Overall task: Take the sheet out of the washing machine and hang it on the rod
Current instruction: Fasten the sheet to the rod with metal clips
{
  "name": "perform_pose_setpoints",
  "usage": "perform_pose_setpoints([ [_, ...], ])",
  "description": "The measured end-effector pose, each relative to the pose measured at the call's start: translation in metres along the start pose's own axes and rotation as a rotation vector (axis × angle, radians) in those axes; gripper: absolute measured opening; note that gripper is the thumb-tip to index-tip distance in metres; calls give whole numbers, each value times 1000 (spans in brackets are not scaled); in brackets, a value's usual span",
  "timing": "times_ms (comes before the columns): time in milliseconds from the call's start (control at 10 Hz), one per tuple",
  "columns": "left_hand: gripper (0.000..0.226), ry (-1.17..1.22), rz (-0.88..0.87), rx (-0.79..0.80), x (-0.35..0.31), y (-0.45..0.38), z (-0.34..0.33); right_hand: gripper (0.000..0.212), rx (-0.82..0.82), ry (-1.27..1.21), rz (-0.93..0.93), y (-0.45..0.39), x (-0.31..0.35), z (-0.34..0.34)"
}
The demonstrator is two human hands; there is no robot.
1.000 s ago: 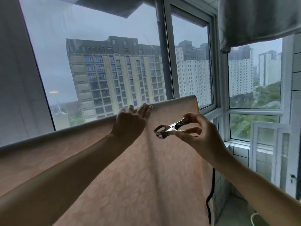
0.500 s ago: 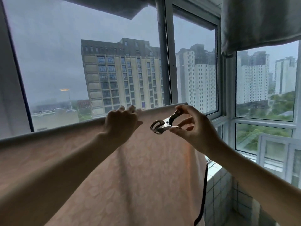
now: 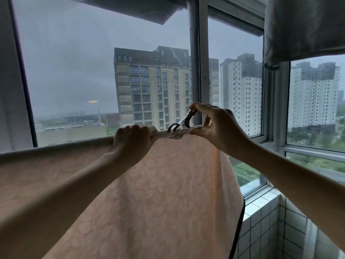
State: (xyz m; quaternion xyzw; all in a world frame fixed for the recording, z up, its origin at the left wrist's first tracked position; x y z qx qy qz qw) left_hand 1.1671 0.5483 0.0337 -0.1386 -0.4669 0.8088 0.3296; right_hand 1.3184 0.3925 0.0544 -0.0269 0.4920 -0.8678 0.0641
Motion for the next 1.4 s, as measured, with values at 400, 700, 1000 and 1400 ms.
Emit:
perform_pose_setpoints([
  [400,21,-5,-81,-121,2,2,-4,63,162,136,97,-44,-10,-37],
  [700,15,-16,-81,-152,3,-2,-9,67,413,24,46,-61,-17,-50],
  [1000,28,-36,-22,-20,12,1,-4,57,183,148,323,-41,23,-51],
  [1400,32,-63,112,9,73,49,53,47,152,134,390,-12,81,-78],
])
Point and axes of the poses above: each hand's wrist, its own y-axis away from the middle knuckle, its own z-axis out of the back of the hand, x = y × z, the point moved 3 cm from there along -y, towards the middle knuckle, and after that the axes turned 10 degrees about z, right-handed, at the moved point
